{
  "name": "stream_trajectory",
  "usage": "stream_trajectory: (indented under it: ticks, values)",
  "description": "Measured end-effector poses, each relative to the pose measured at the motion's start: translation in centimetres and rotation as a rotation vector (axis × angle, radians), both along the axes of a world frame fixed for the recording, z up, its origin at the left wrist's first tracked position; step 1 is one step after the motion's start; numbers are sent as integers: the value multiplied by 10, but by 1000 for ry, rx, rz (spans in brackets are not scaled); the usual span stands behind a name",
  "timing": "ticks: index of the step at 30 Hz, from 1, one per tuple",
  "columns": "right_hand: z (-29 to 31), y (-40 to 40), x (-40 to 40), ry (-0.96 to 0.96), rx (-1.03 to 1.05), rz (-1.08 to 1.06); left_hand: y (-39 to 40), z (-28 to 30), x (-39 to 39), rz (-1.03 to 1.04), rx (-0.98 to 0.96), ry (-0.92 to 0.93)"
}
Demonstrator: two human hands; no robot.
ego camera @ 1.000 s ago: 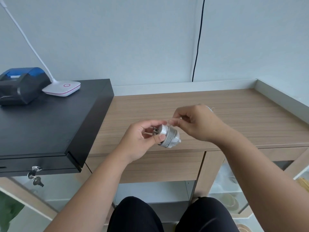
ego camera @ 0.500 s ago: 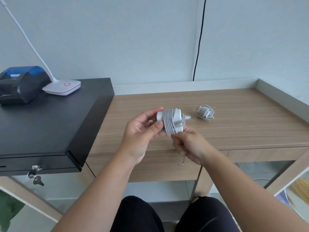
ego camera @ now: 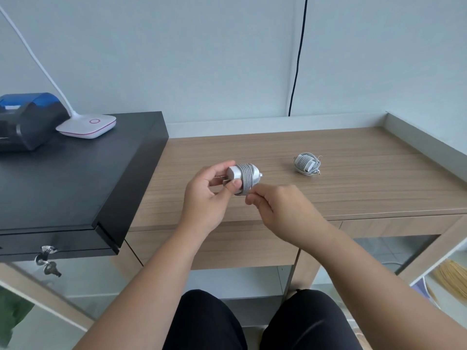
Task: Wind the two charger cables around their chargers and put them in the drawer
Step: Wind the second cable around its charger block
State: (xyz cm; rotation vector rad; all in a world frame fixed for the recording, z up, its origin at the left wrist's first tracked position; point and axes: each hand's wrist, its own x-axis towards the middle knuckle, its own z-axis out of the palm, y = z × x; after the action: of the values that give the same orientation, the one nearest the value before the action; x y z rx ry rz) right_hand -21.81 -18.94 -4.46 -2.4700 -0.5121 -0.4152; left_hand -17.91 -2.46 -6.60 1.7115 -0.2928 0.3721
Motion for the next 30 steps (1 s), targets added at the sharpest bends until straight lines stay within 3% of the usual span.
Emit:
stream_trajectory:
  ticks: [3, 8, 14, 19, 24, 26, 30]
  values:
    - [11, -9, 6, -98, -62, 25, 2, 0, -4, 0, 171, -101]
    - [18, -15, 14, -298, -50, 25, 6, 1, -5, -130, 227, -163]
    - [9, -15, 17, -183, 386, 95, 14, 7, -9, -232, 249, -192]
    - [3, -2, 11, -112, 681, 53, 6, 6, -17, -212, 75, -134]
    - [-7, 13, 7, -101, 934, -76, -17, 0, -25, -124, -537, 124]
    - [-11, 18, 6, -99, 997, -121, -25, -3, -27, -125, -696, 204]
    - [-27, 27, 0, -46, 1041, -171, -37, -3, -32, -76, -680, 301]
